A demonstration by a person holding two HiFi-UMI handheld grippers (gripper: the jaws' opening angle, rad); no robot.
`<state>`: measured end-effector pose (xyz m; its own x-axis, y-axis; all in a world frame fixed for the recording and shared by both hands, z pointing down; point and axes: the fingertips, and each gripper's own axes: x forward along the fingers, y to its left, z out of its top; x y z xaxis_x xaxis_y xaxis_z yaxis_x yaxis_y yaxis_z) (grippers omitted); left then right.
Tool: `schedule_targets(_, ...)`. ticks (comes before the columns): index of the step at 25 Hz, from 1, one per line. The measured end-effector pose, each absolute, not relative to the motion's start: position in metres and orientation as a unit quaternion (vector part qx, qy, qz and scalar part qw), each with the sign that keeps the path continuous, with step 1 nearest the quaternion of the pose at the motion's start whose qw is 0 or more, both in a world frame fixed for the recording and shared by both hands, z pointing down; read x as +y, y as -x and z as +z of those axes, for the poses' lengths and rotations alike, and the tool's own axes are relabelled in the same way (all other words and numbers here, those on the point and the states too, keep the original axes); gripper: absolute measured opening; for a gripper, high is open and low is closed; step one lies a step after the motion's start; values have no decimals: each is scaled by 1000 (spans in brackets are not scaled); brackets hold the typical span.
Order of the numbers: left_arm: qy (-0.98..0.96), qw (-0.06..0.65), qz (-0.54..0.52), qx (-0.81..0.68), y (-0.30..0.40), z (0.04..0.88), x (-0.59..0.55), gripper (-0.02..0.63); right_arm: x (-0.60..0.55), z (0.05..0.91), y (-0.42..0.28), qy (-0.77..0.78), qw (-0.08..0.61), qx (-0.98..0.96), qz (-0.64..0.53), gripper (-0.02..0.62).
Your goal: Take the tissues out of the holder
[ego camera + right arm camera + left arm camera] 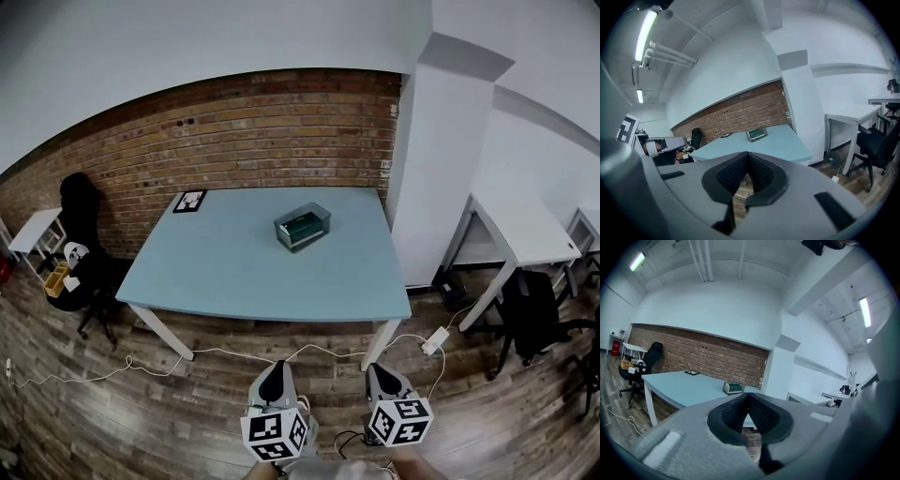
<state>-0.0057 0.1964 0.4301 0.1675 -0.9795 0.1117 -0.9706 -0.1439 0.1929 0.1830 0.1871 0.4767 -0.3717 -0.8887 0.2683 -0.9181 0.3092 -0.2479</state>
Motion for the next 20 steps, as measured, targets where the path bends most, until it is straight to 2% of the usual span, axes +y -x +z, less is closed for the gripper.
schedule_targets(20, -763, 102, -12, -638, 36, 415, 47, 8, 41, 465, -139, -540, 27, -821, 184, 5)
